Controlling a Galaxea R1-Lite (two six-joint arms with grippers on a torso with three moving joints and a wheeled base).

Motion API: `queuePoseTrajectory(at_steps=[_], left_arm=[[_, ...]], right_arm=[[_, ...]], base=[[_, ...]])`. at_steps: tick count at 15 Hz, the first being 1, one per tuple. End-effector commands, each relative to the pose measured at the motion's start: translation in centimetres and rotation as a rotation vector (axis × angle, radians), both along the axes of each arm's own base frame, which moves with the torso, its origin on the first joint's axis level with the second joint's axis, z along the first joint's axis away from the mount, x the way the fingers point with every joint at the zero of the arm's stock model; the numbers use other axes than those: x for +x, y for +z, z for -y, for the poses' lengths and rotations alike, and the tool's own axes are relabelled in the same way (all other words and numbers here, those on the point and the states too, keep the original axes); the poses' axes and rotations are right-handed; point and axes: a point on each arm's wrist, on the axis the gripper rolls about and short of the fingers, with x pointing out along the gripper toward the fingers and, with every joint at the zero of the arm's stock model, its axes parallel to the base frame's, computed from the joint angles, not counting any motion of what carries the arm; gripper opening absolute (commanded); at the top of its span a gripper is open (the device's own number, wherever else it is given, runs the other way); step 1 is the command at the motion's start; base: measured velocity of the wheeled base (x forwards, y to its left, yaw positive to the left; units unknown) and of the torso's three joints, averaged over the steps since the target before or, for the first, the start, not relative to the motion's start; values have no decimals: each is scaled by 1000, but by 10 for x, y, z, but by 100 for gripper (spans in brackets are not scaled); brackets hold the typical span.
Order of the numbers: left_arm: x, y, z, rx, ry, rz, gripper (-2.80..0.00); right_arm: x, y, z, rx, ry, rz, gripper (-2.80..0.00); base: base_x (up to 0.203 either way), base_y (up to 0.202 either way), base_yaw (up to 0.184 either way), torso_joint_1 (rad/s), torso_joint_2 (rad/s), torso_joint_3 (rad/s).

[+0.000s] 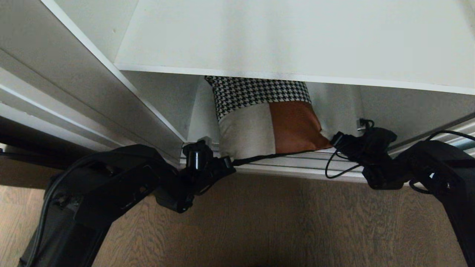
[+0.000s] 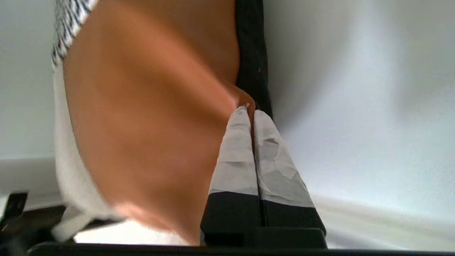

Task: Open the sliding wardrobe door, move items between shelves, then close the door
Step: Place the pillow on the higher shelf

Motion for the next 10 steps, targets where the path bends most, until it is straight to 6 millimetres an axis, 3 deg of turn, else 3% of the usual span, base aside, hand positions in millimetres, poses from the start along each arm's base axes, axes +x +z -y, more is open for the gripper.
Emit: queuePoseTrajectory(at_steps=[1, 6, 10], left_arm=[[-1, 0, 0, 4, 2, -13, -280], [-11, -17, -2, 95, -16, -26, -280], [-33, 26, -4, 83, -30, 58, -280]], right_arm=[[-18, 19, -2, 3, 50, -40, -280], [-54, 41, -13, 5, 100, -118, -280], [-78, 55, -30, 5, 138, -165, -280]], base=[[0, 0, 0, 0, 0, 0], [0, 0, 0, 0, 0, 0], [0, 0, 0, 0, 0, 0]])
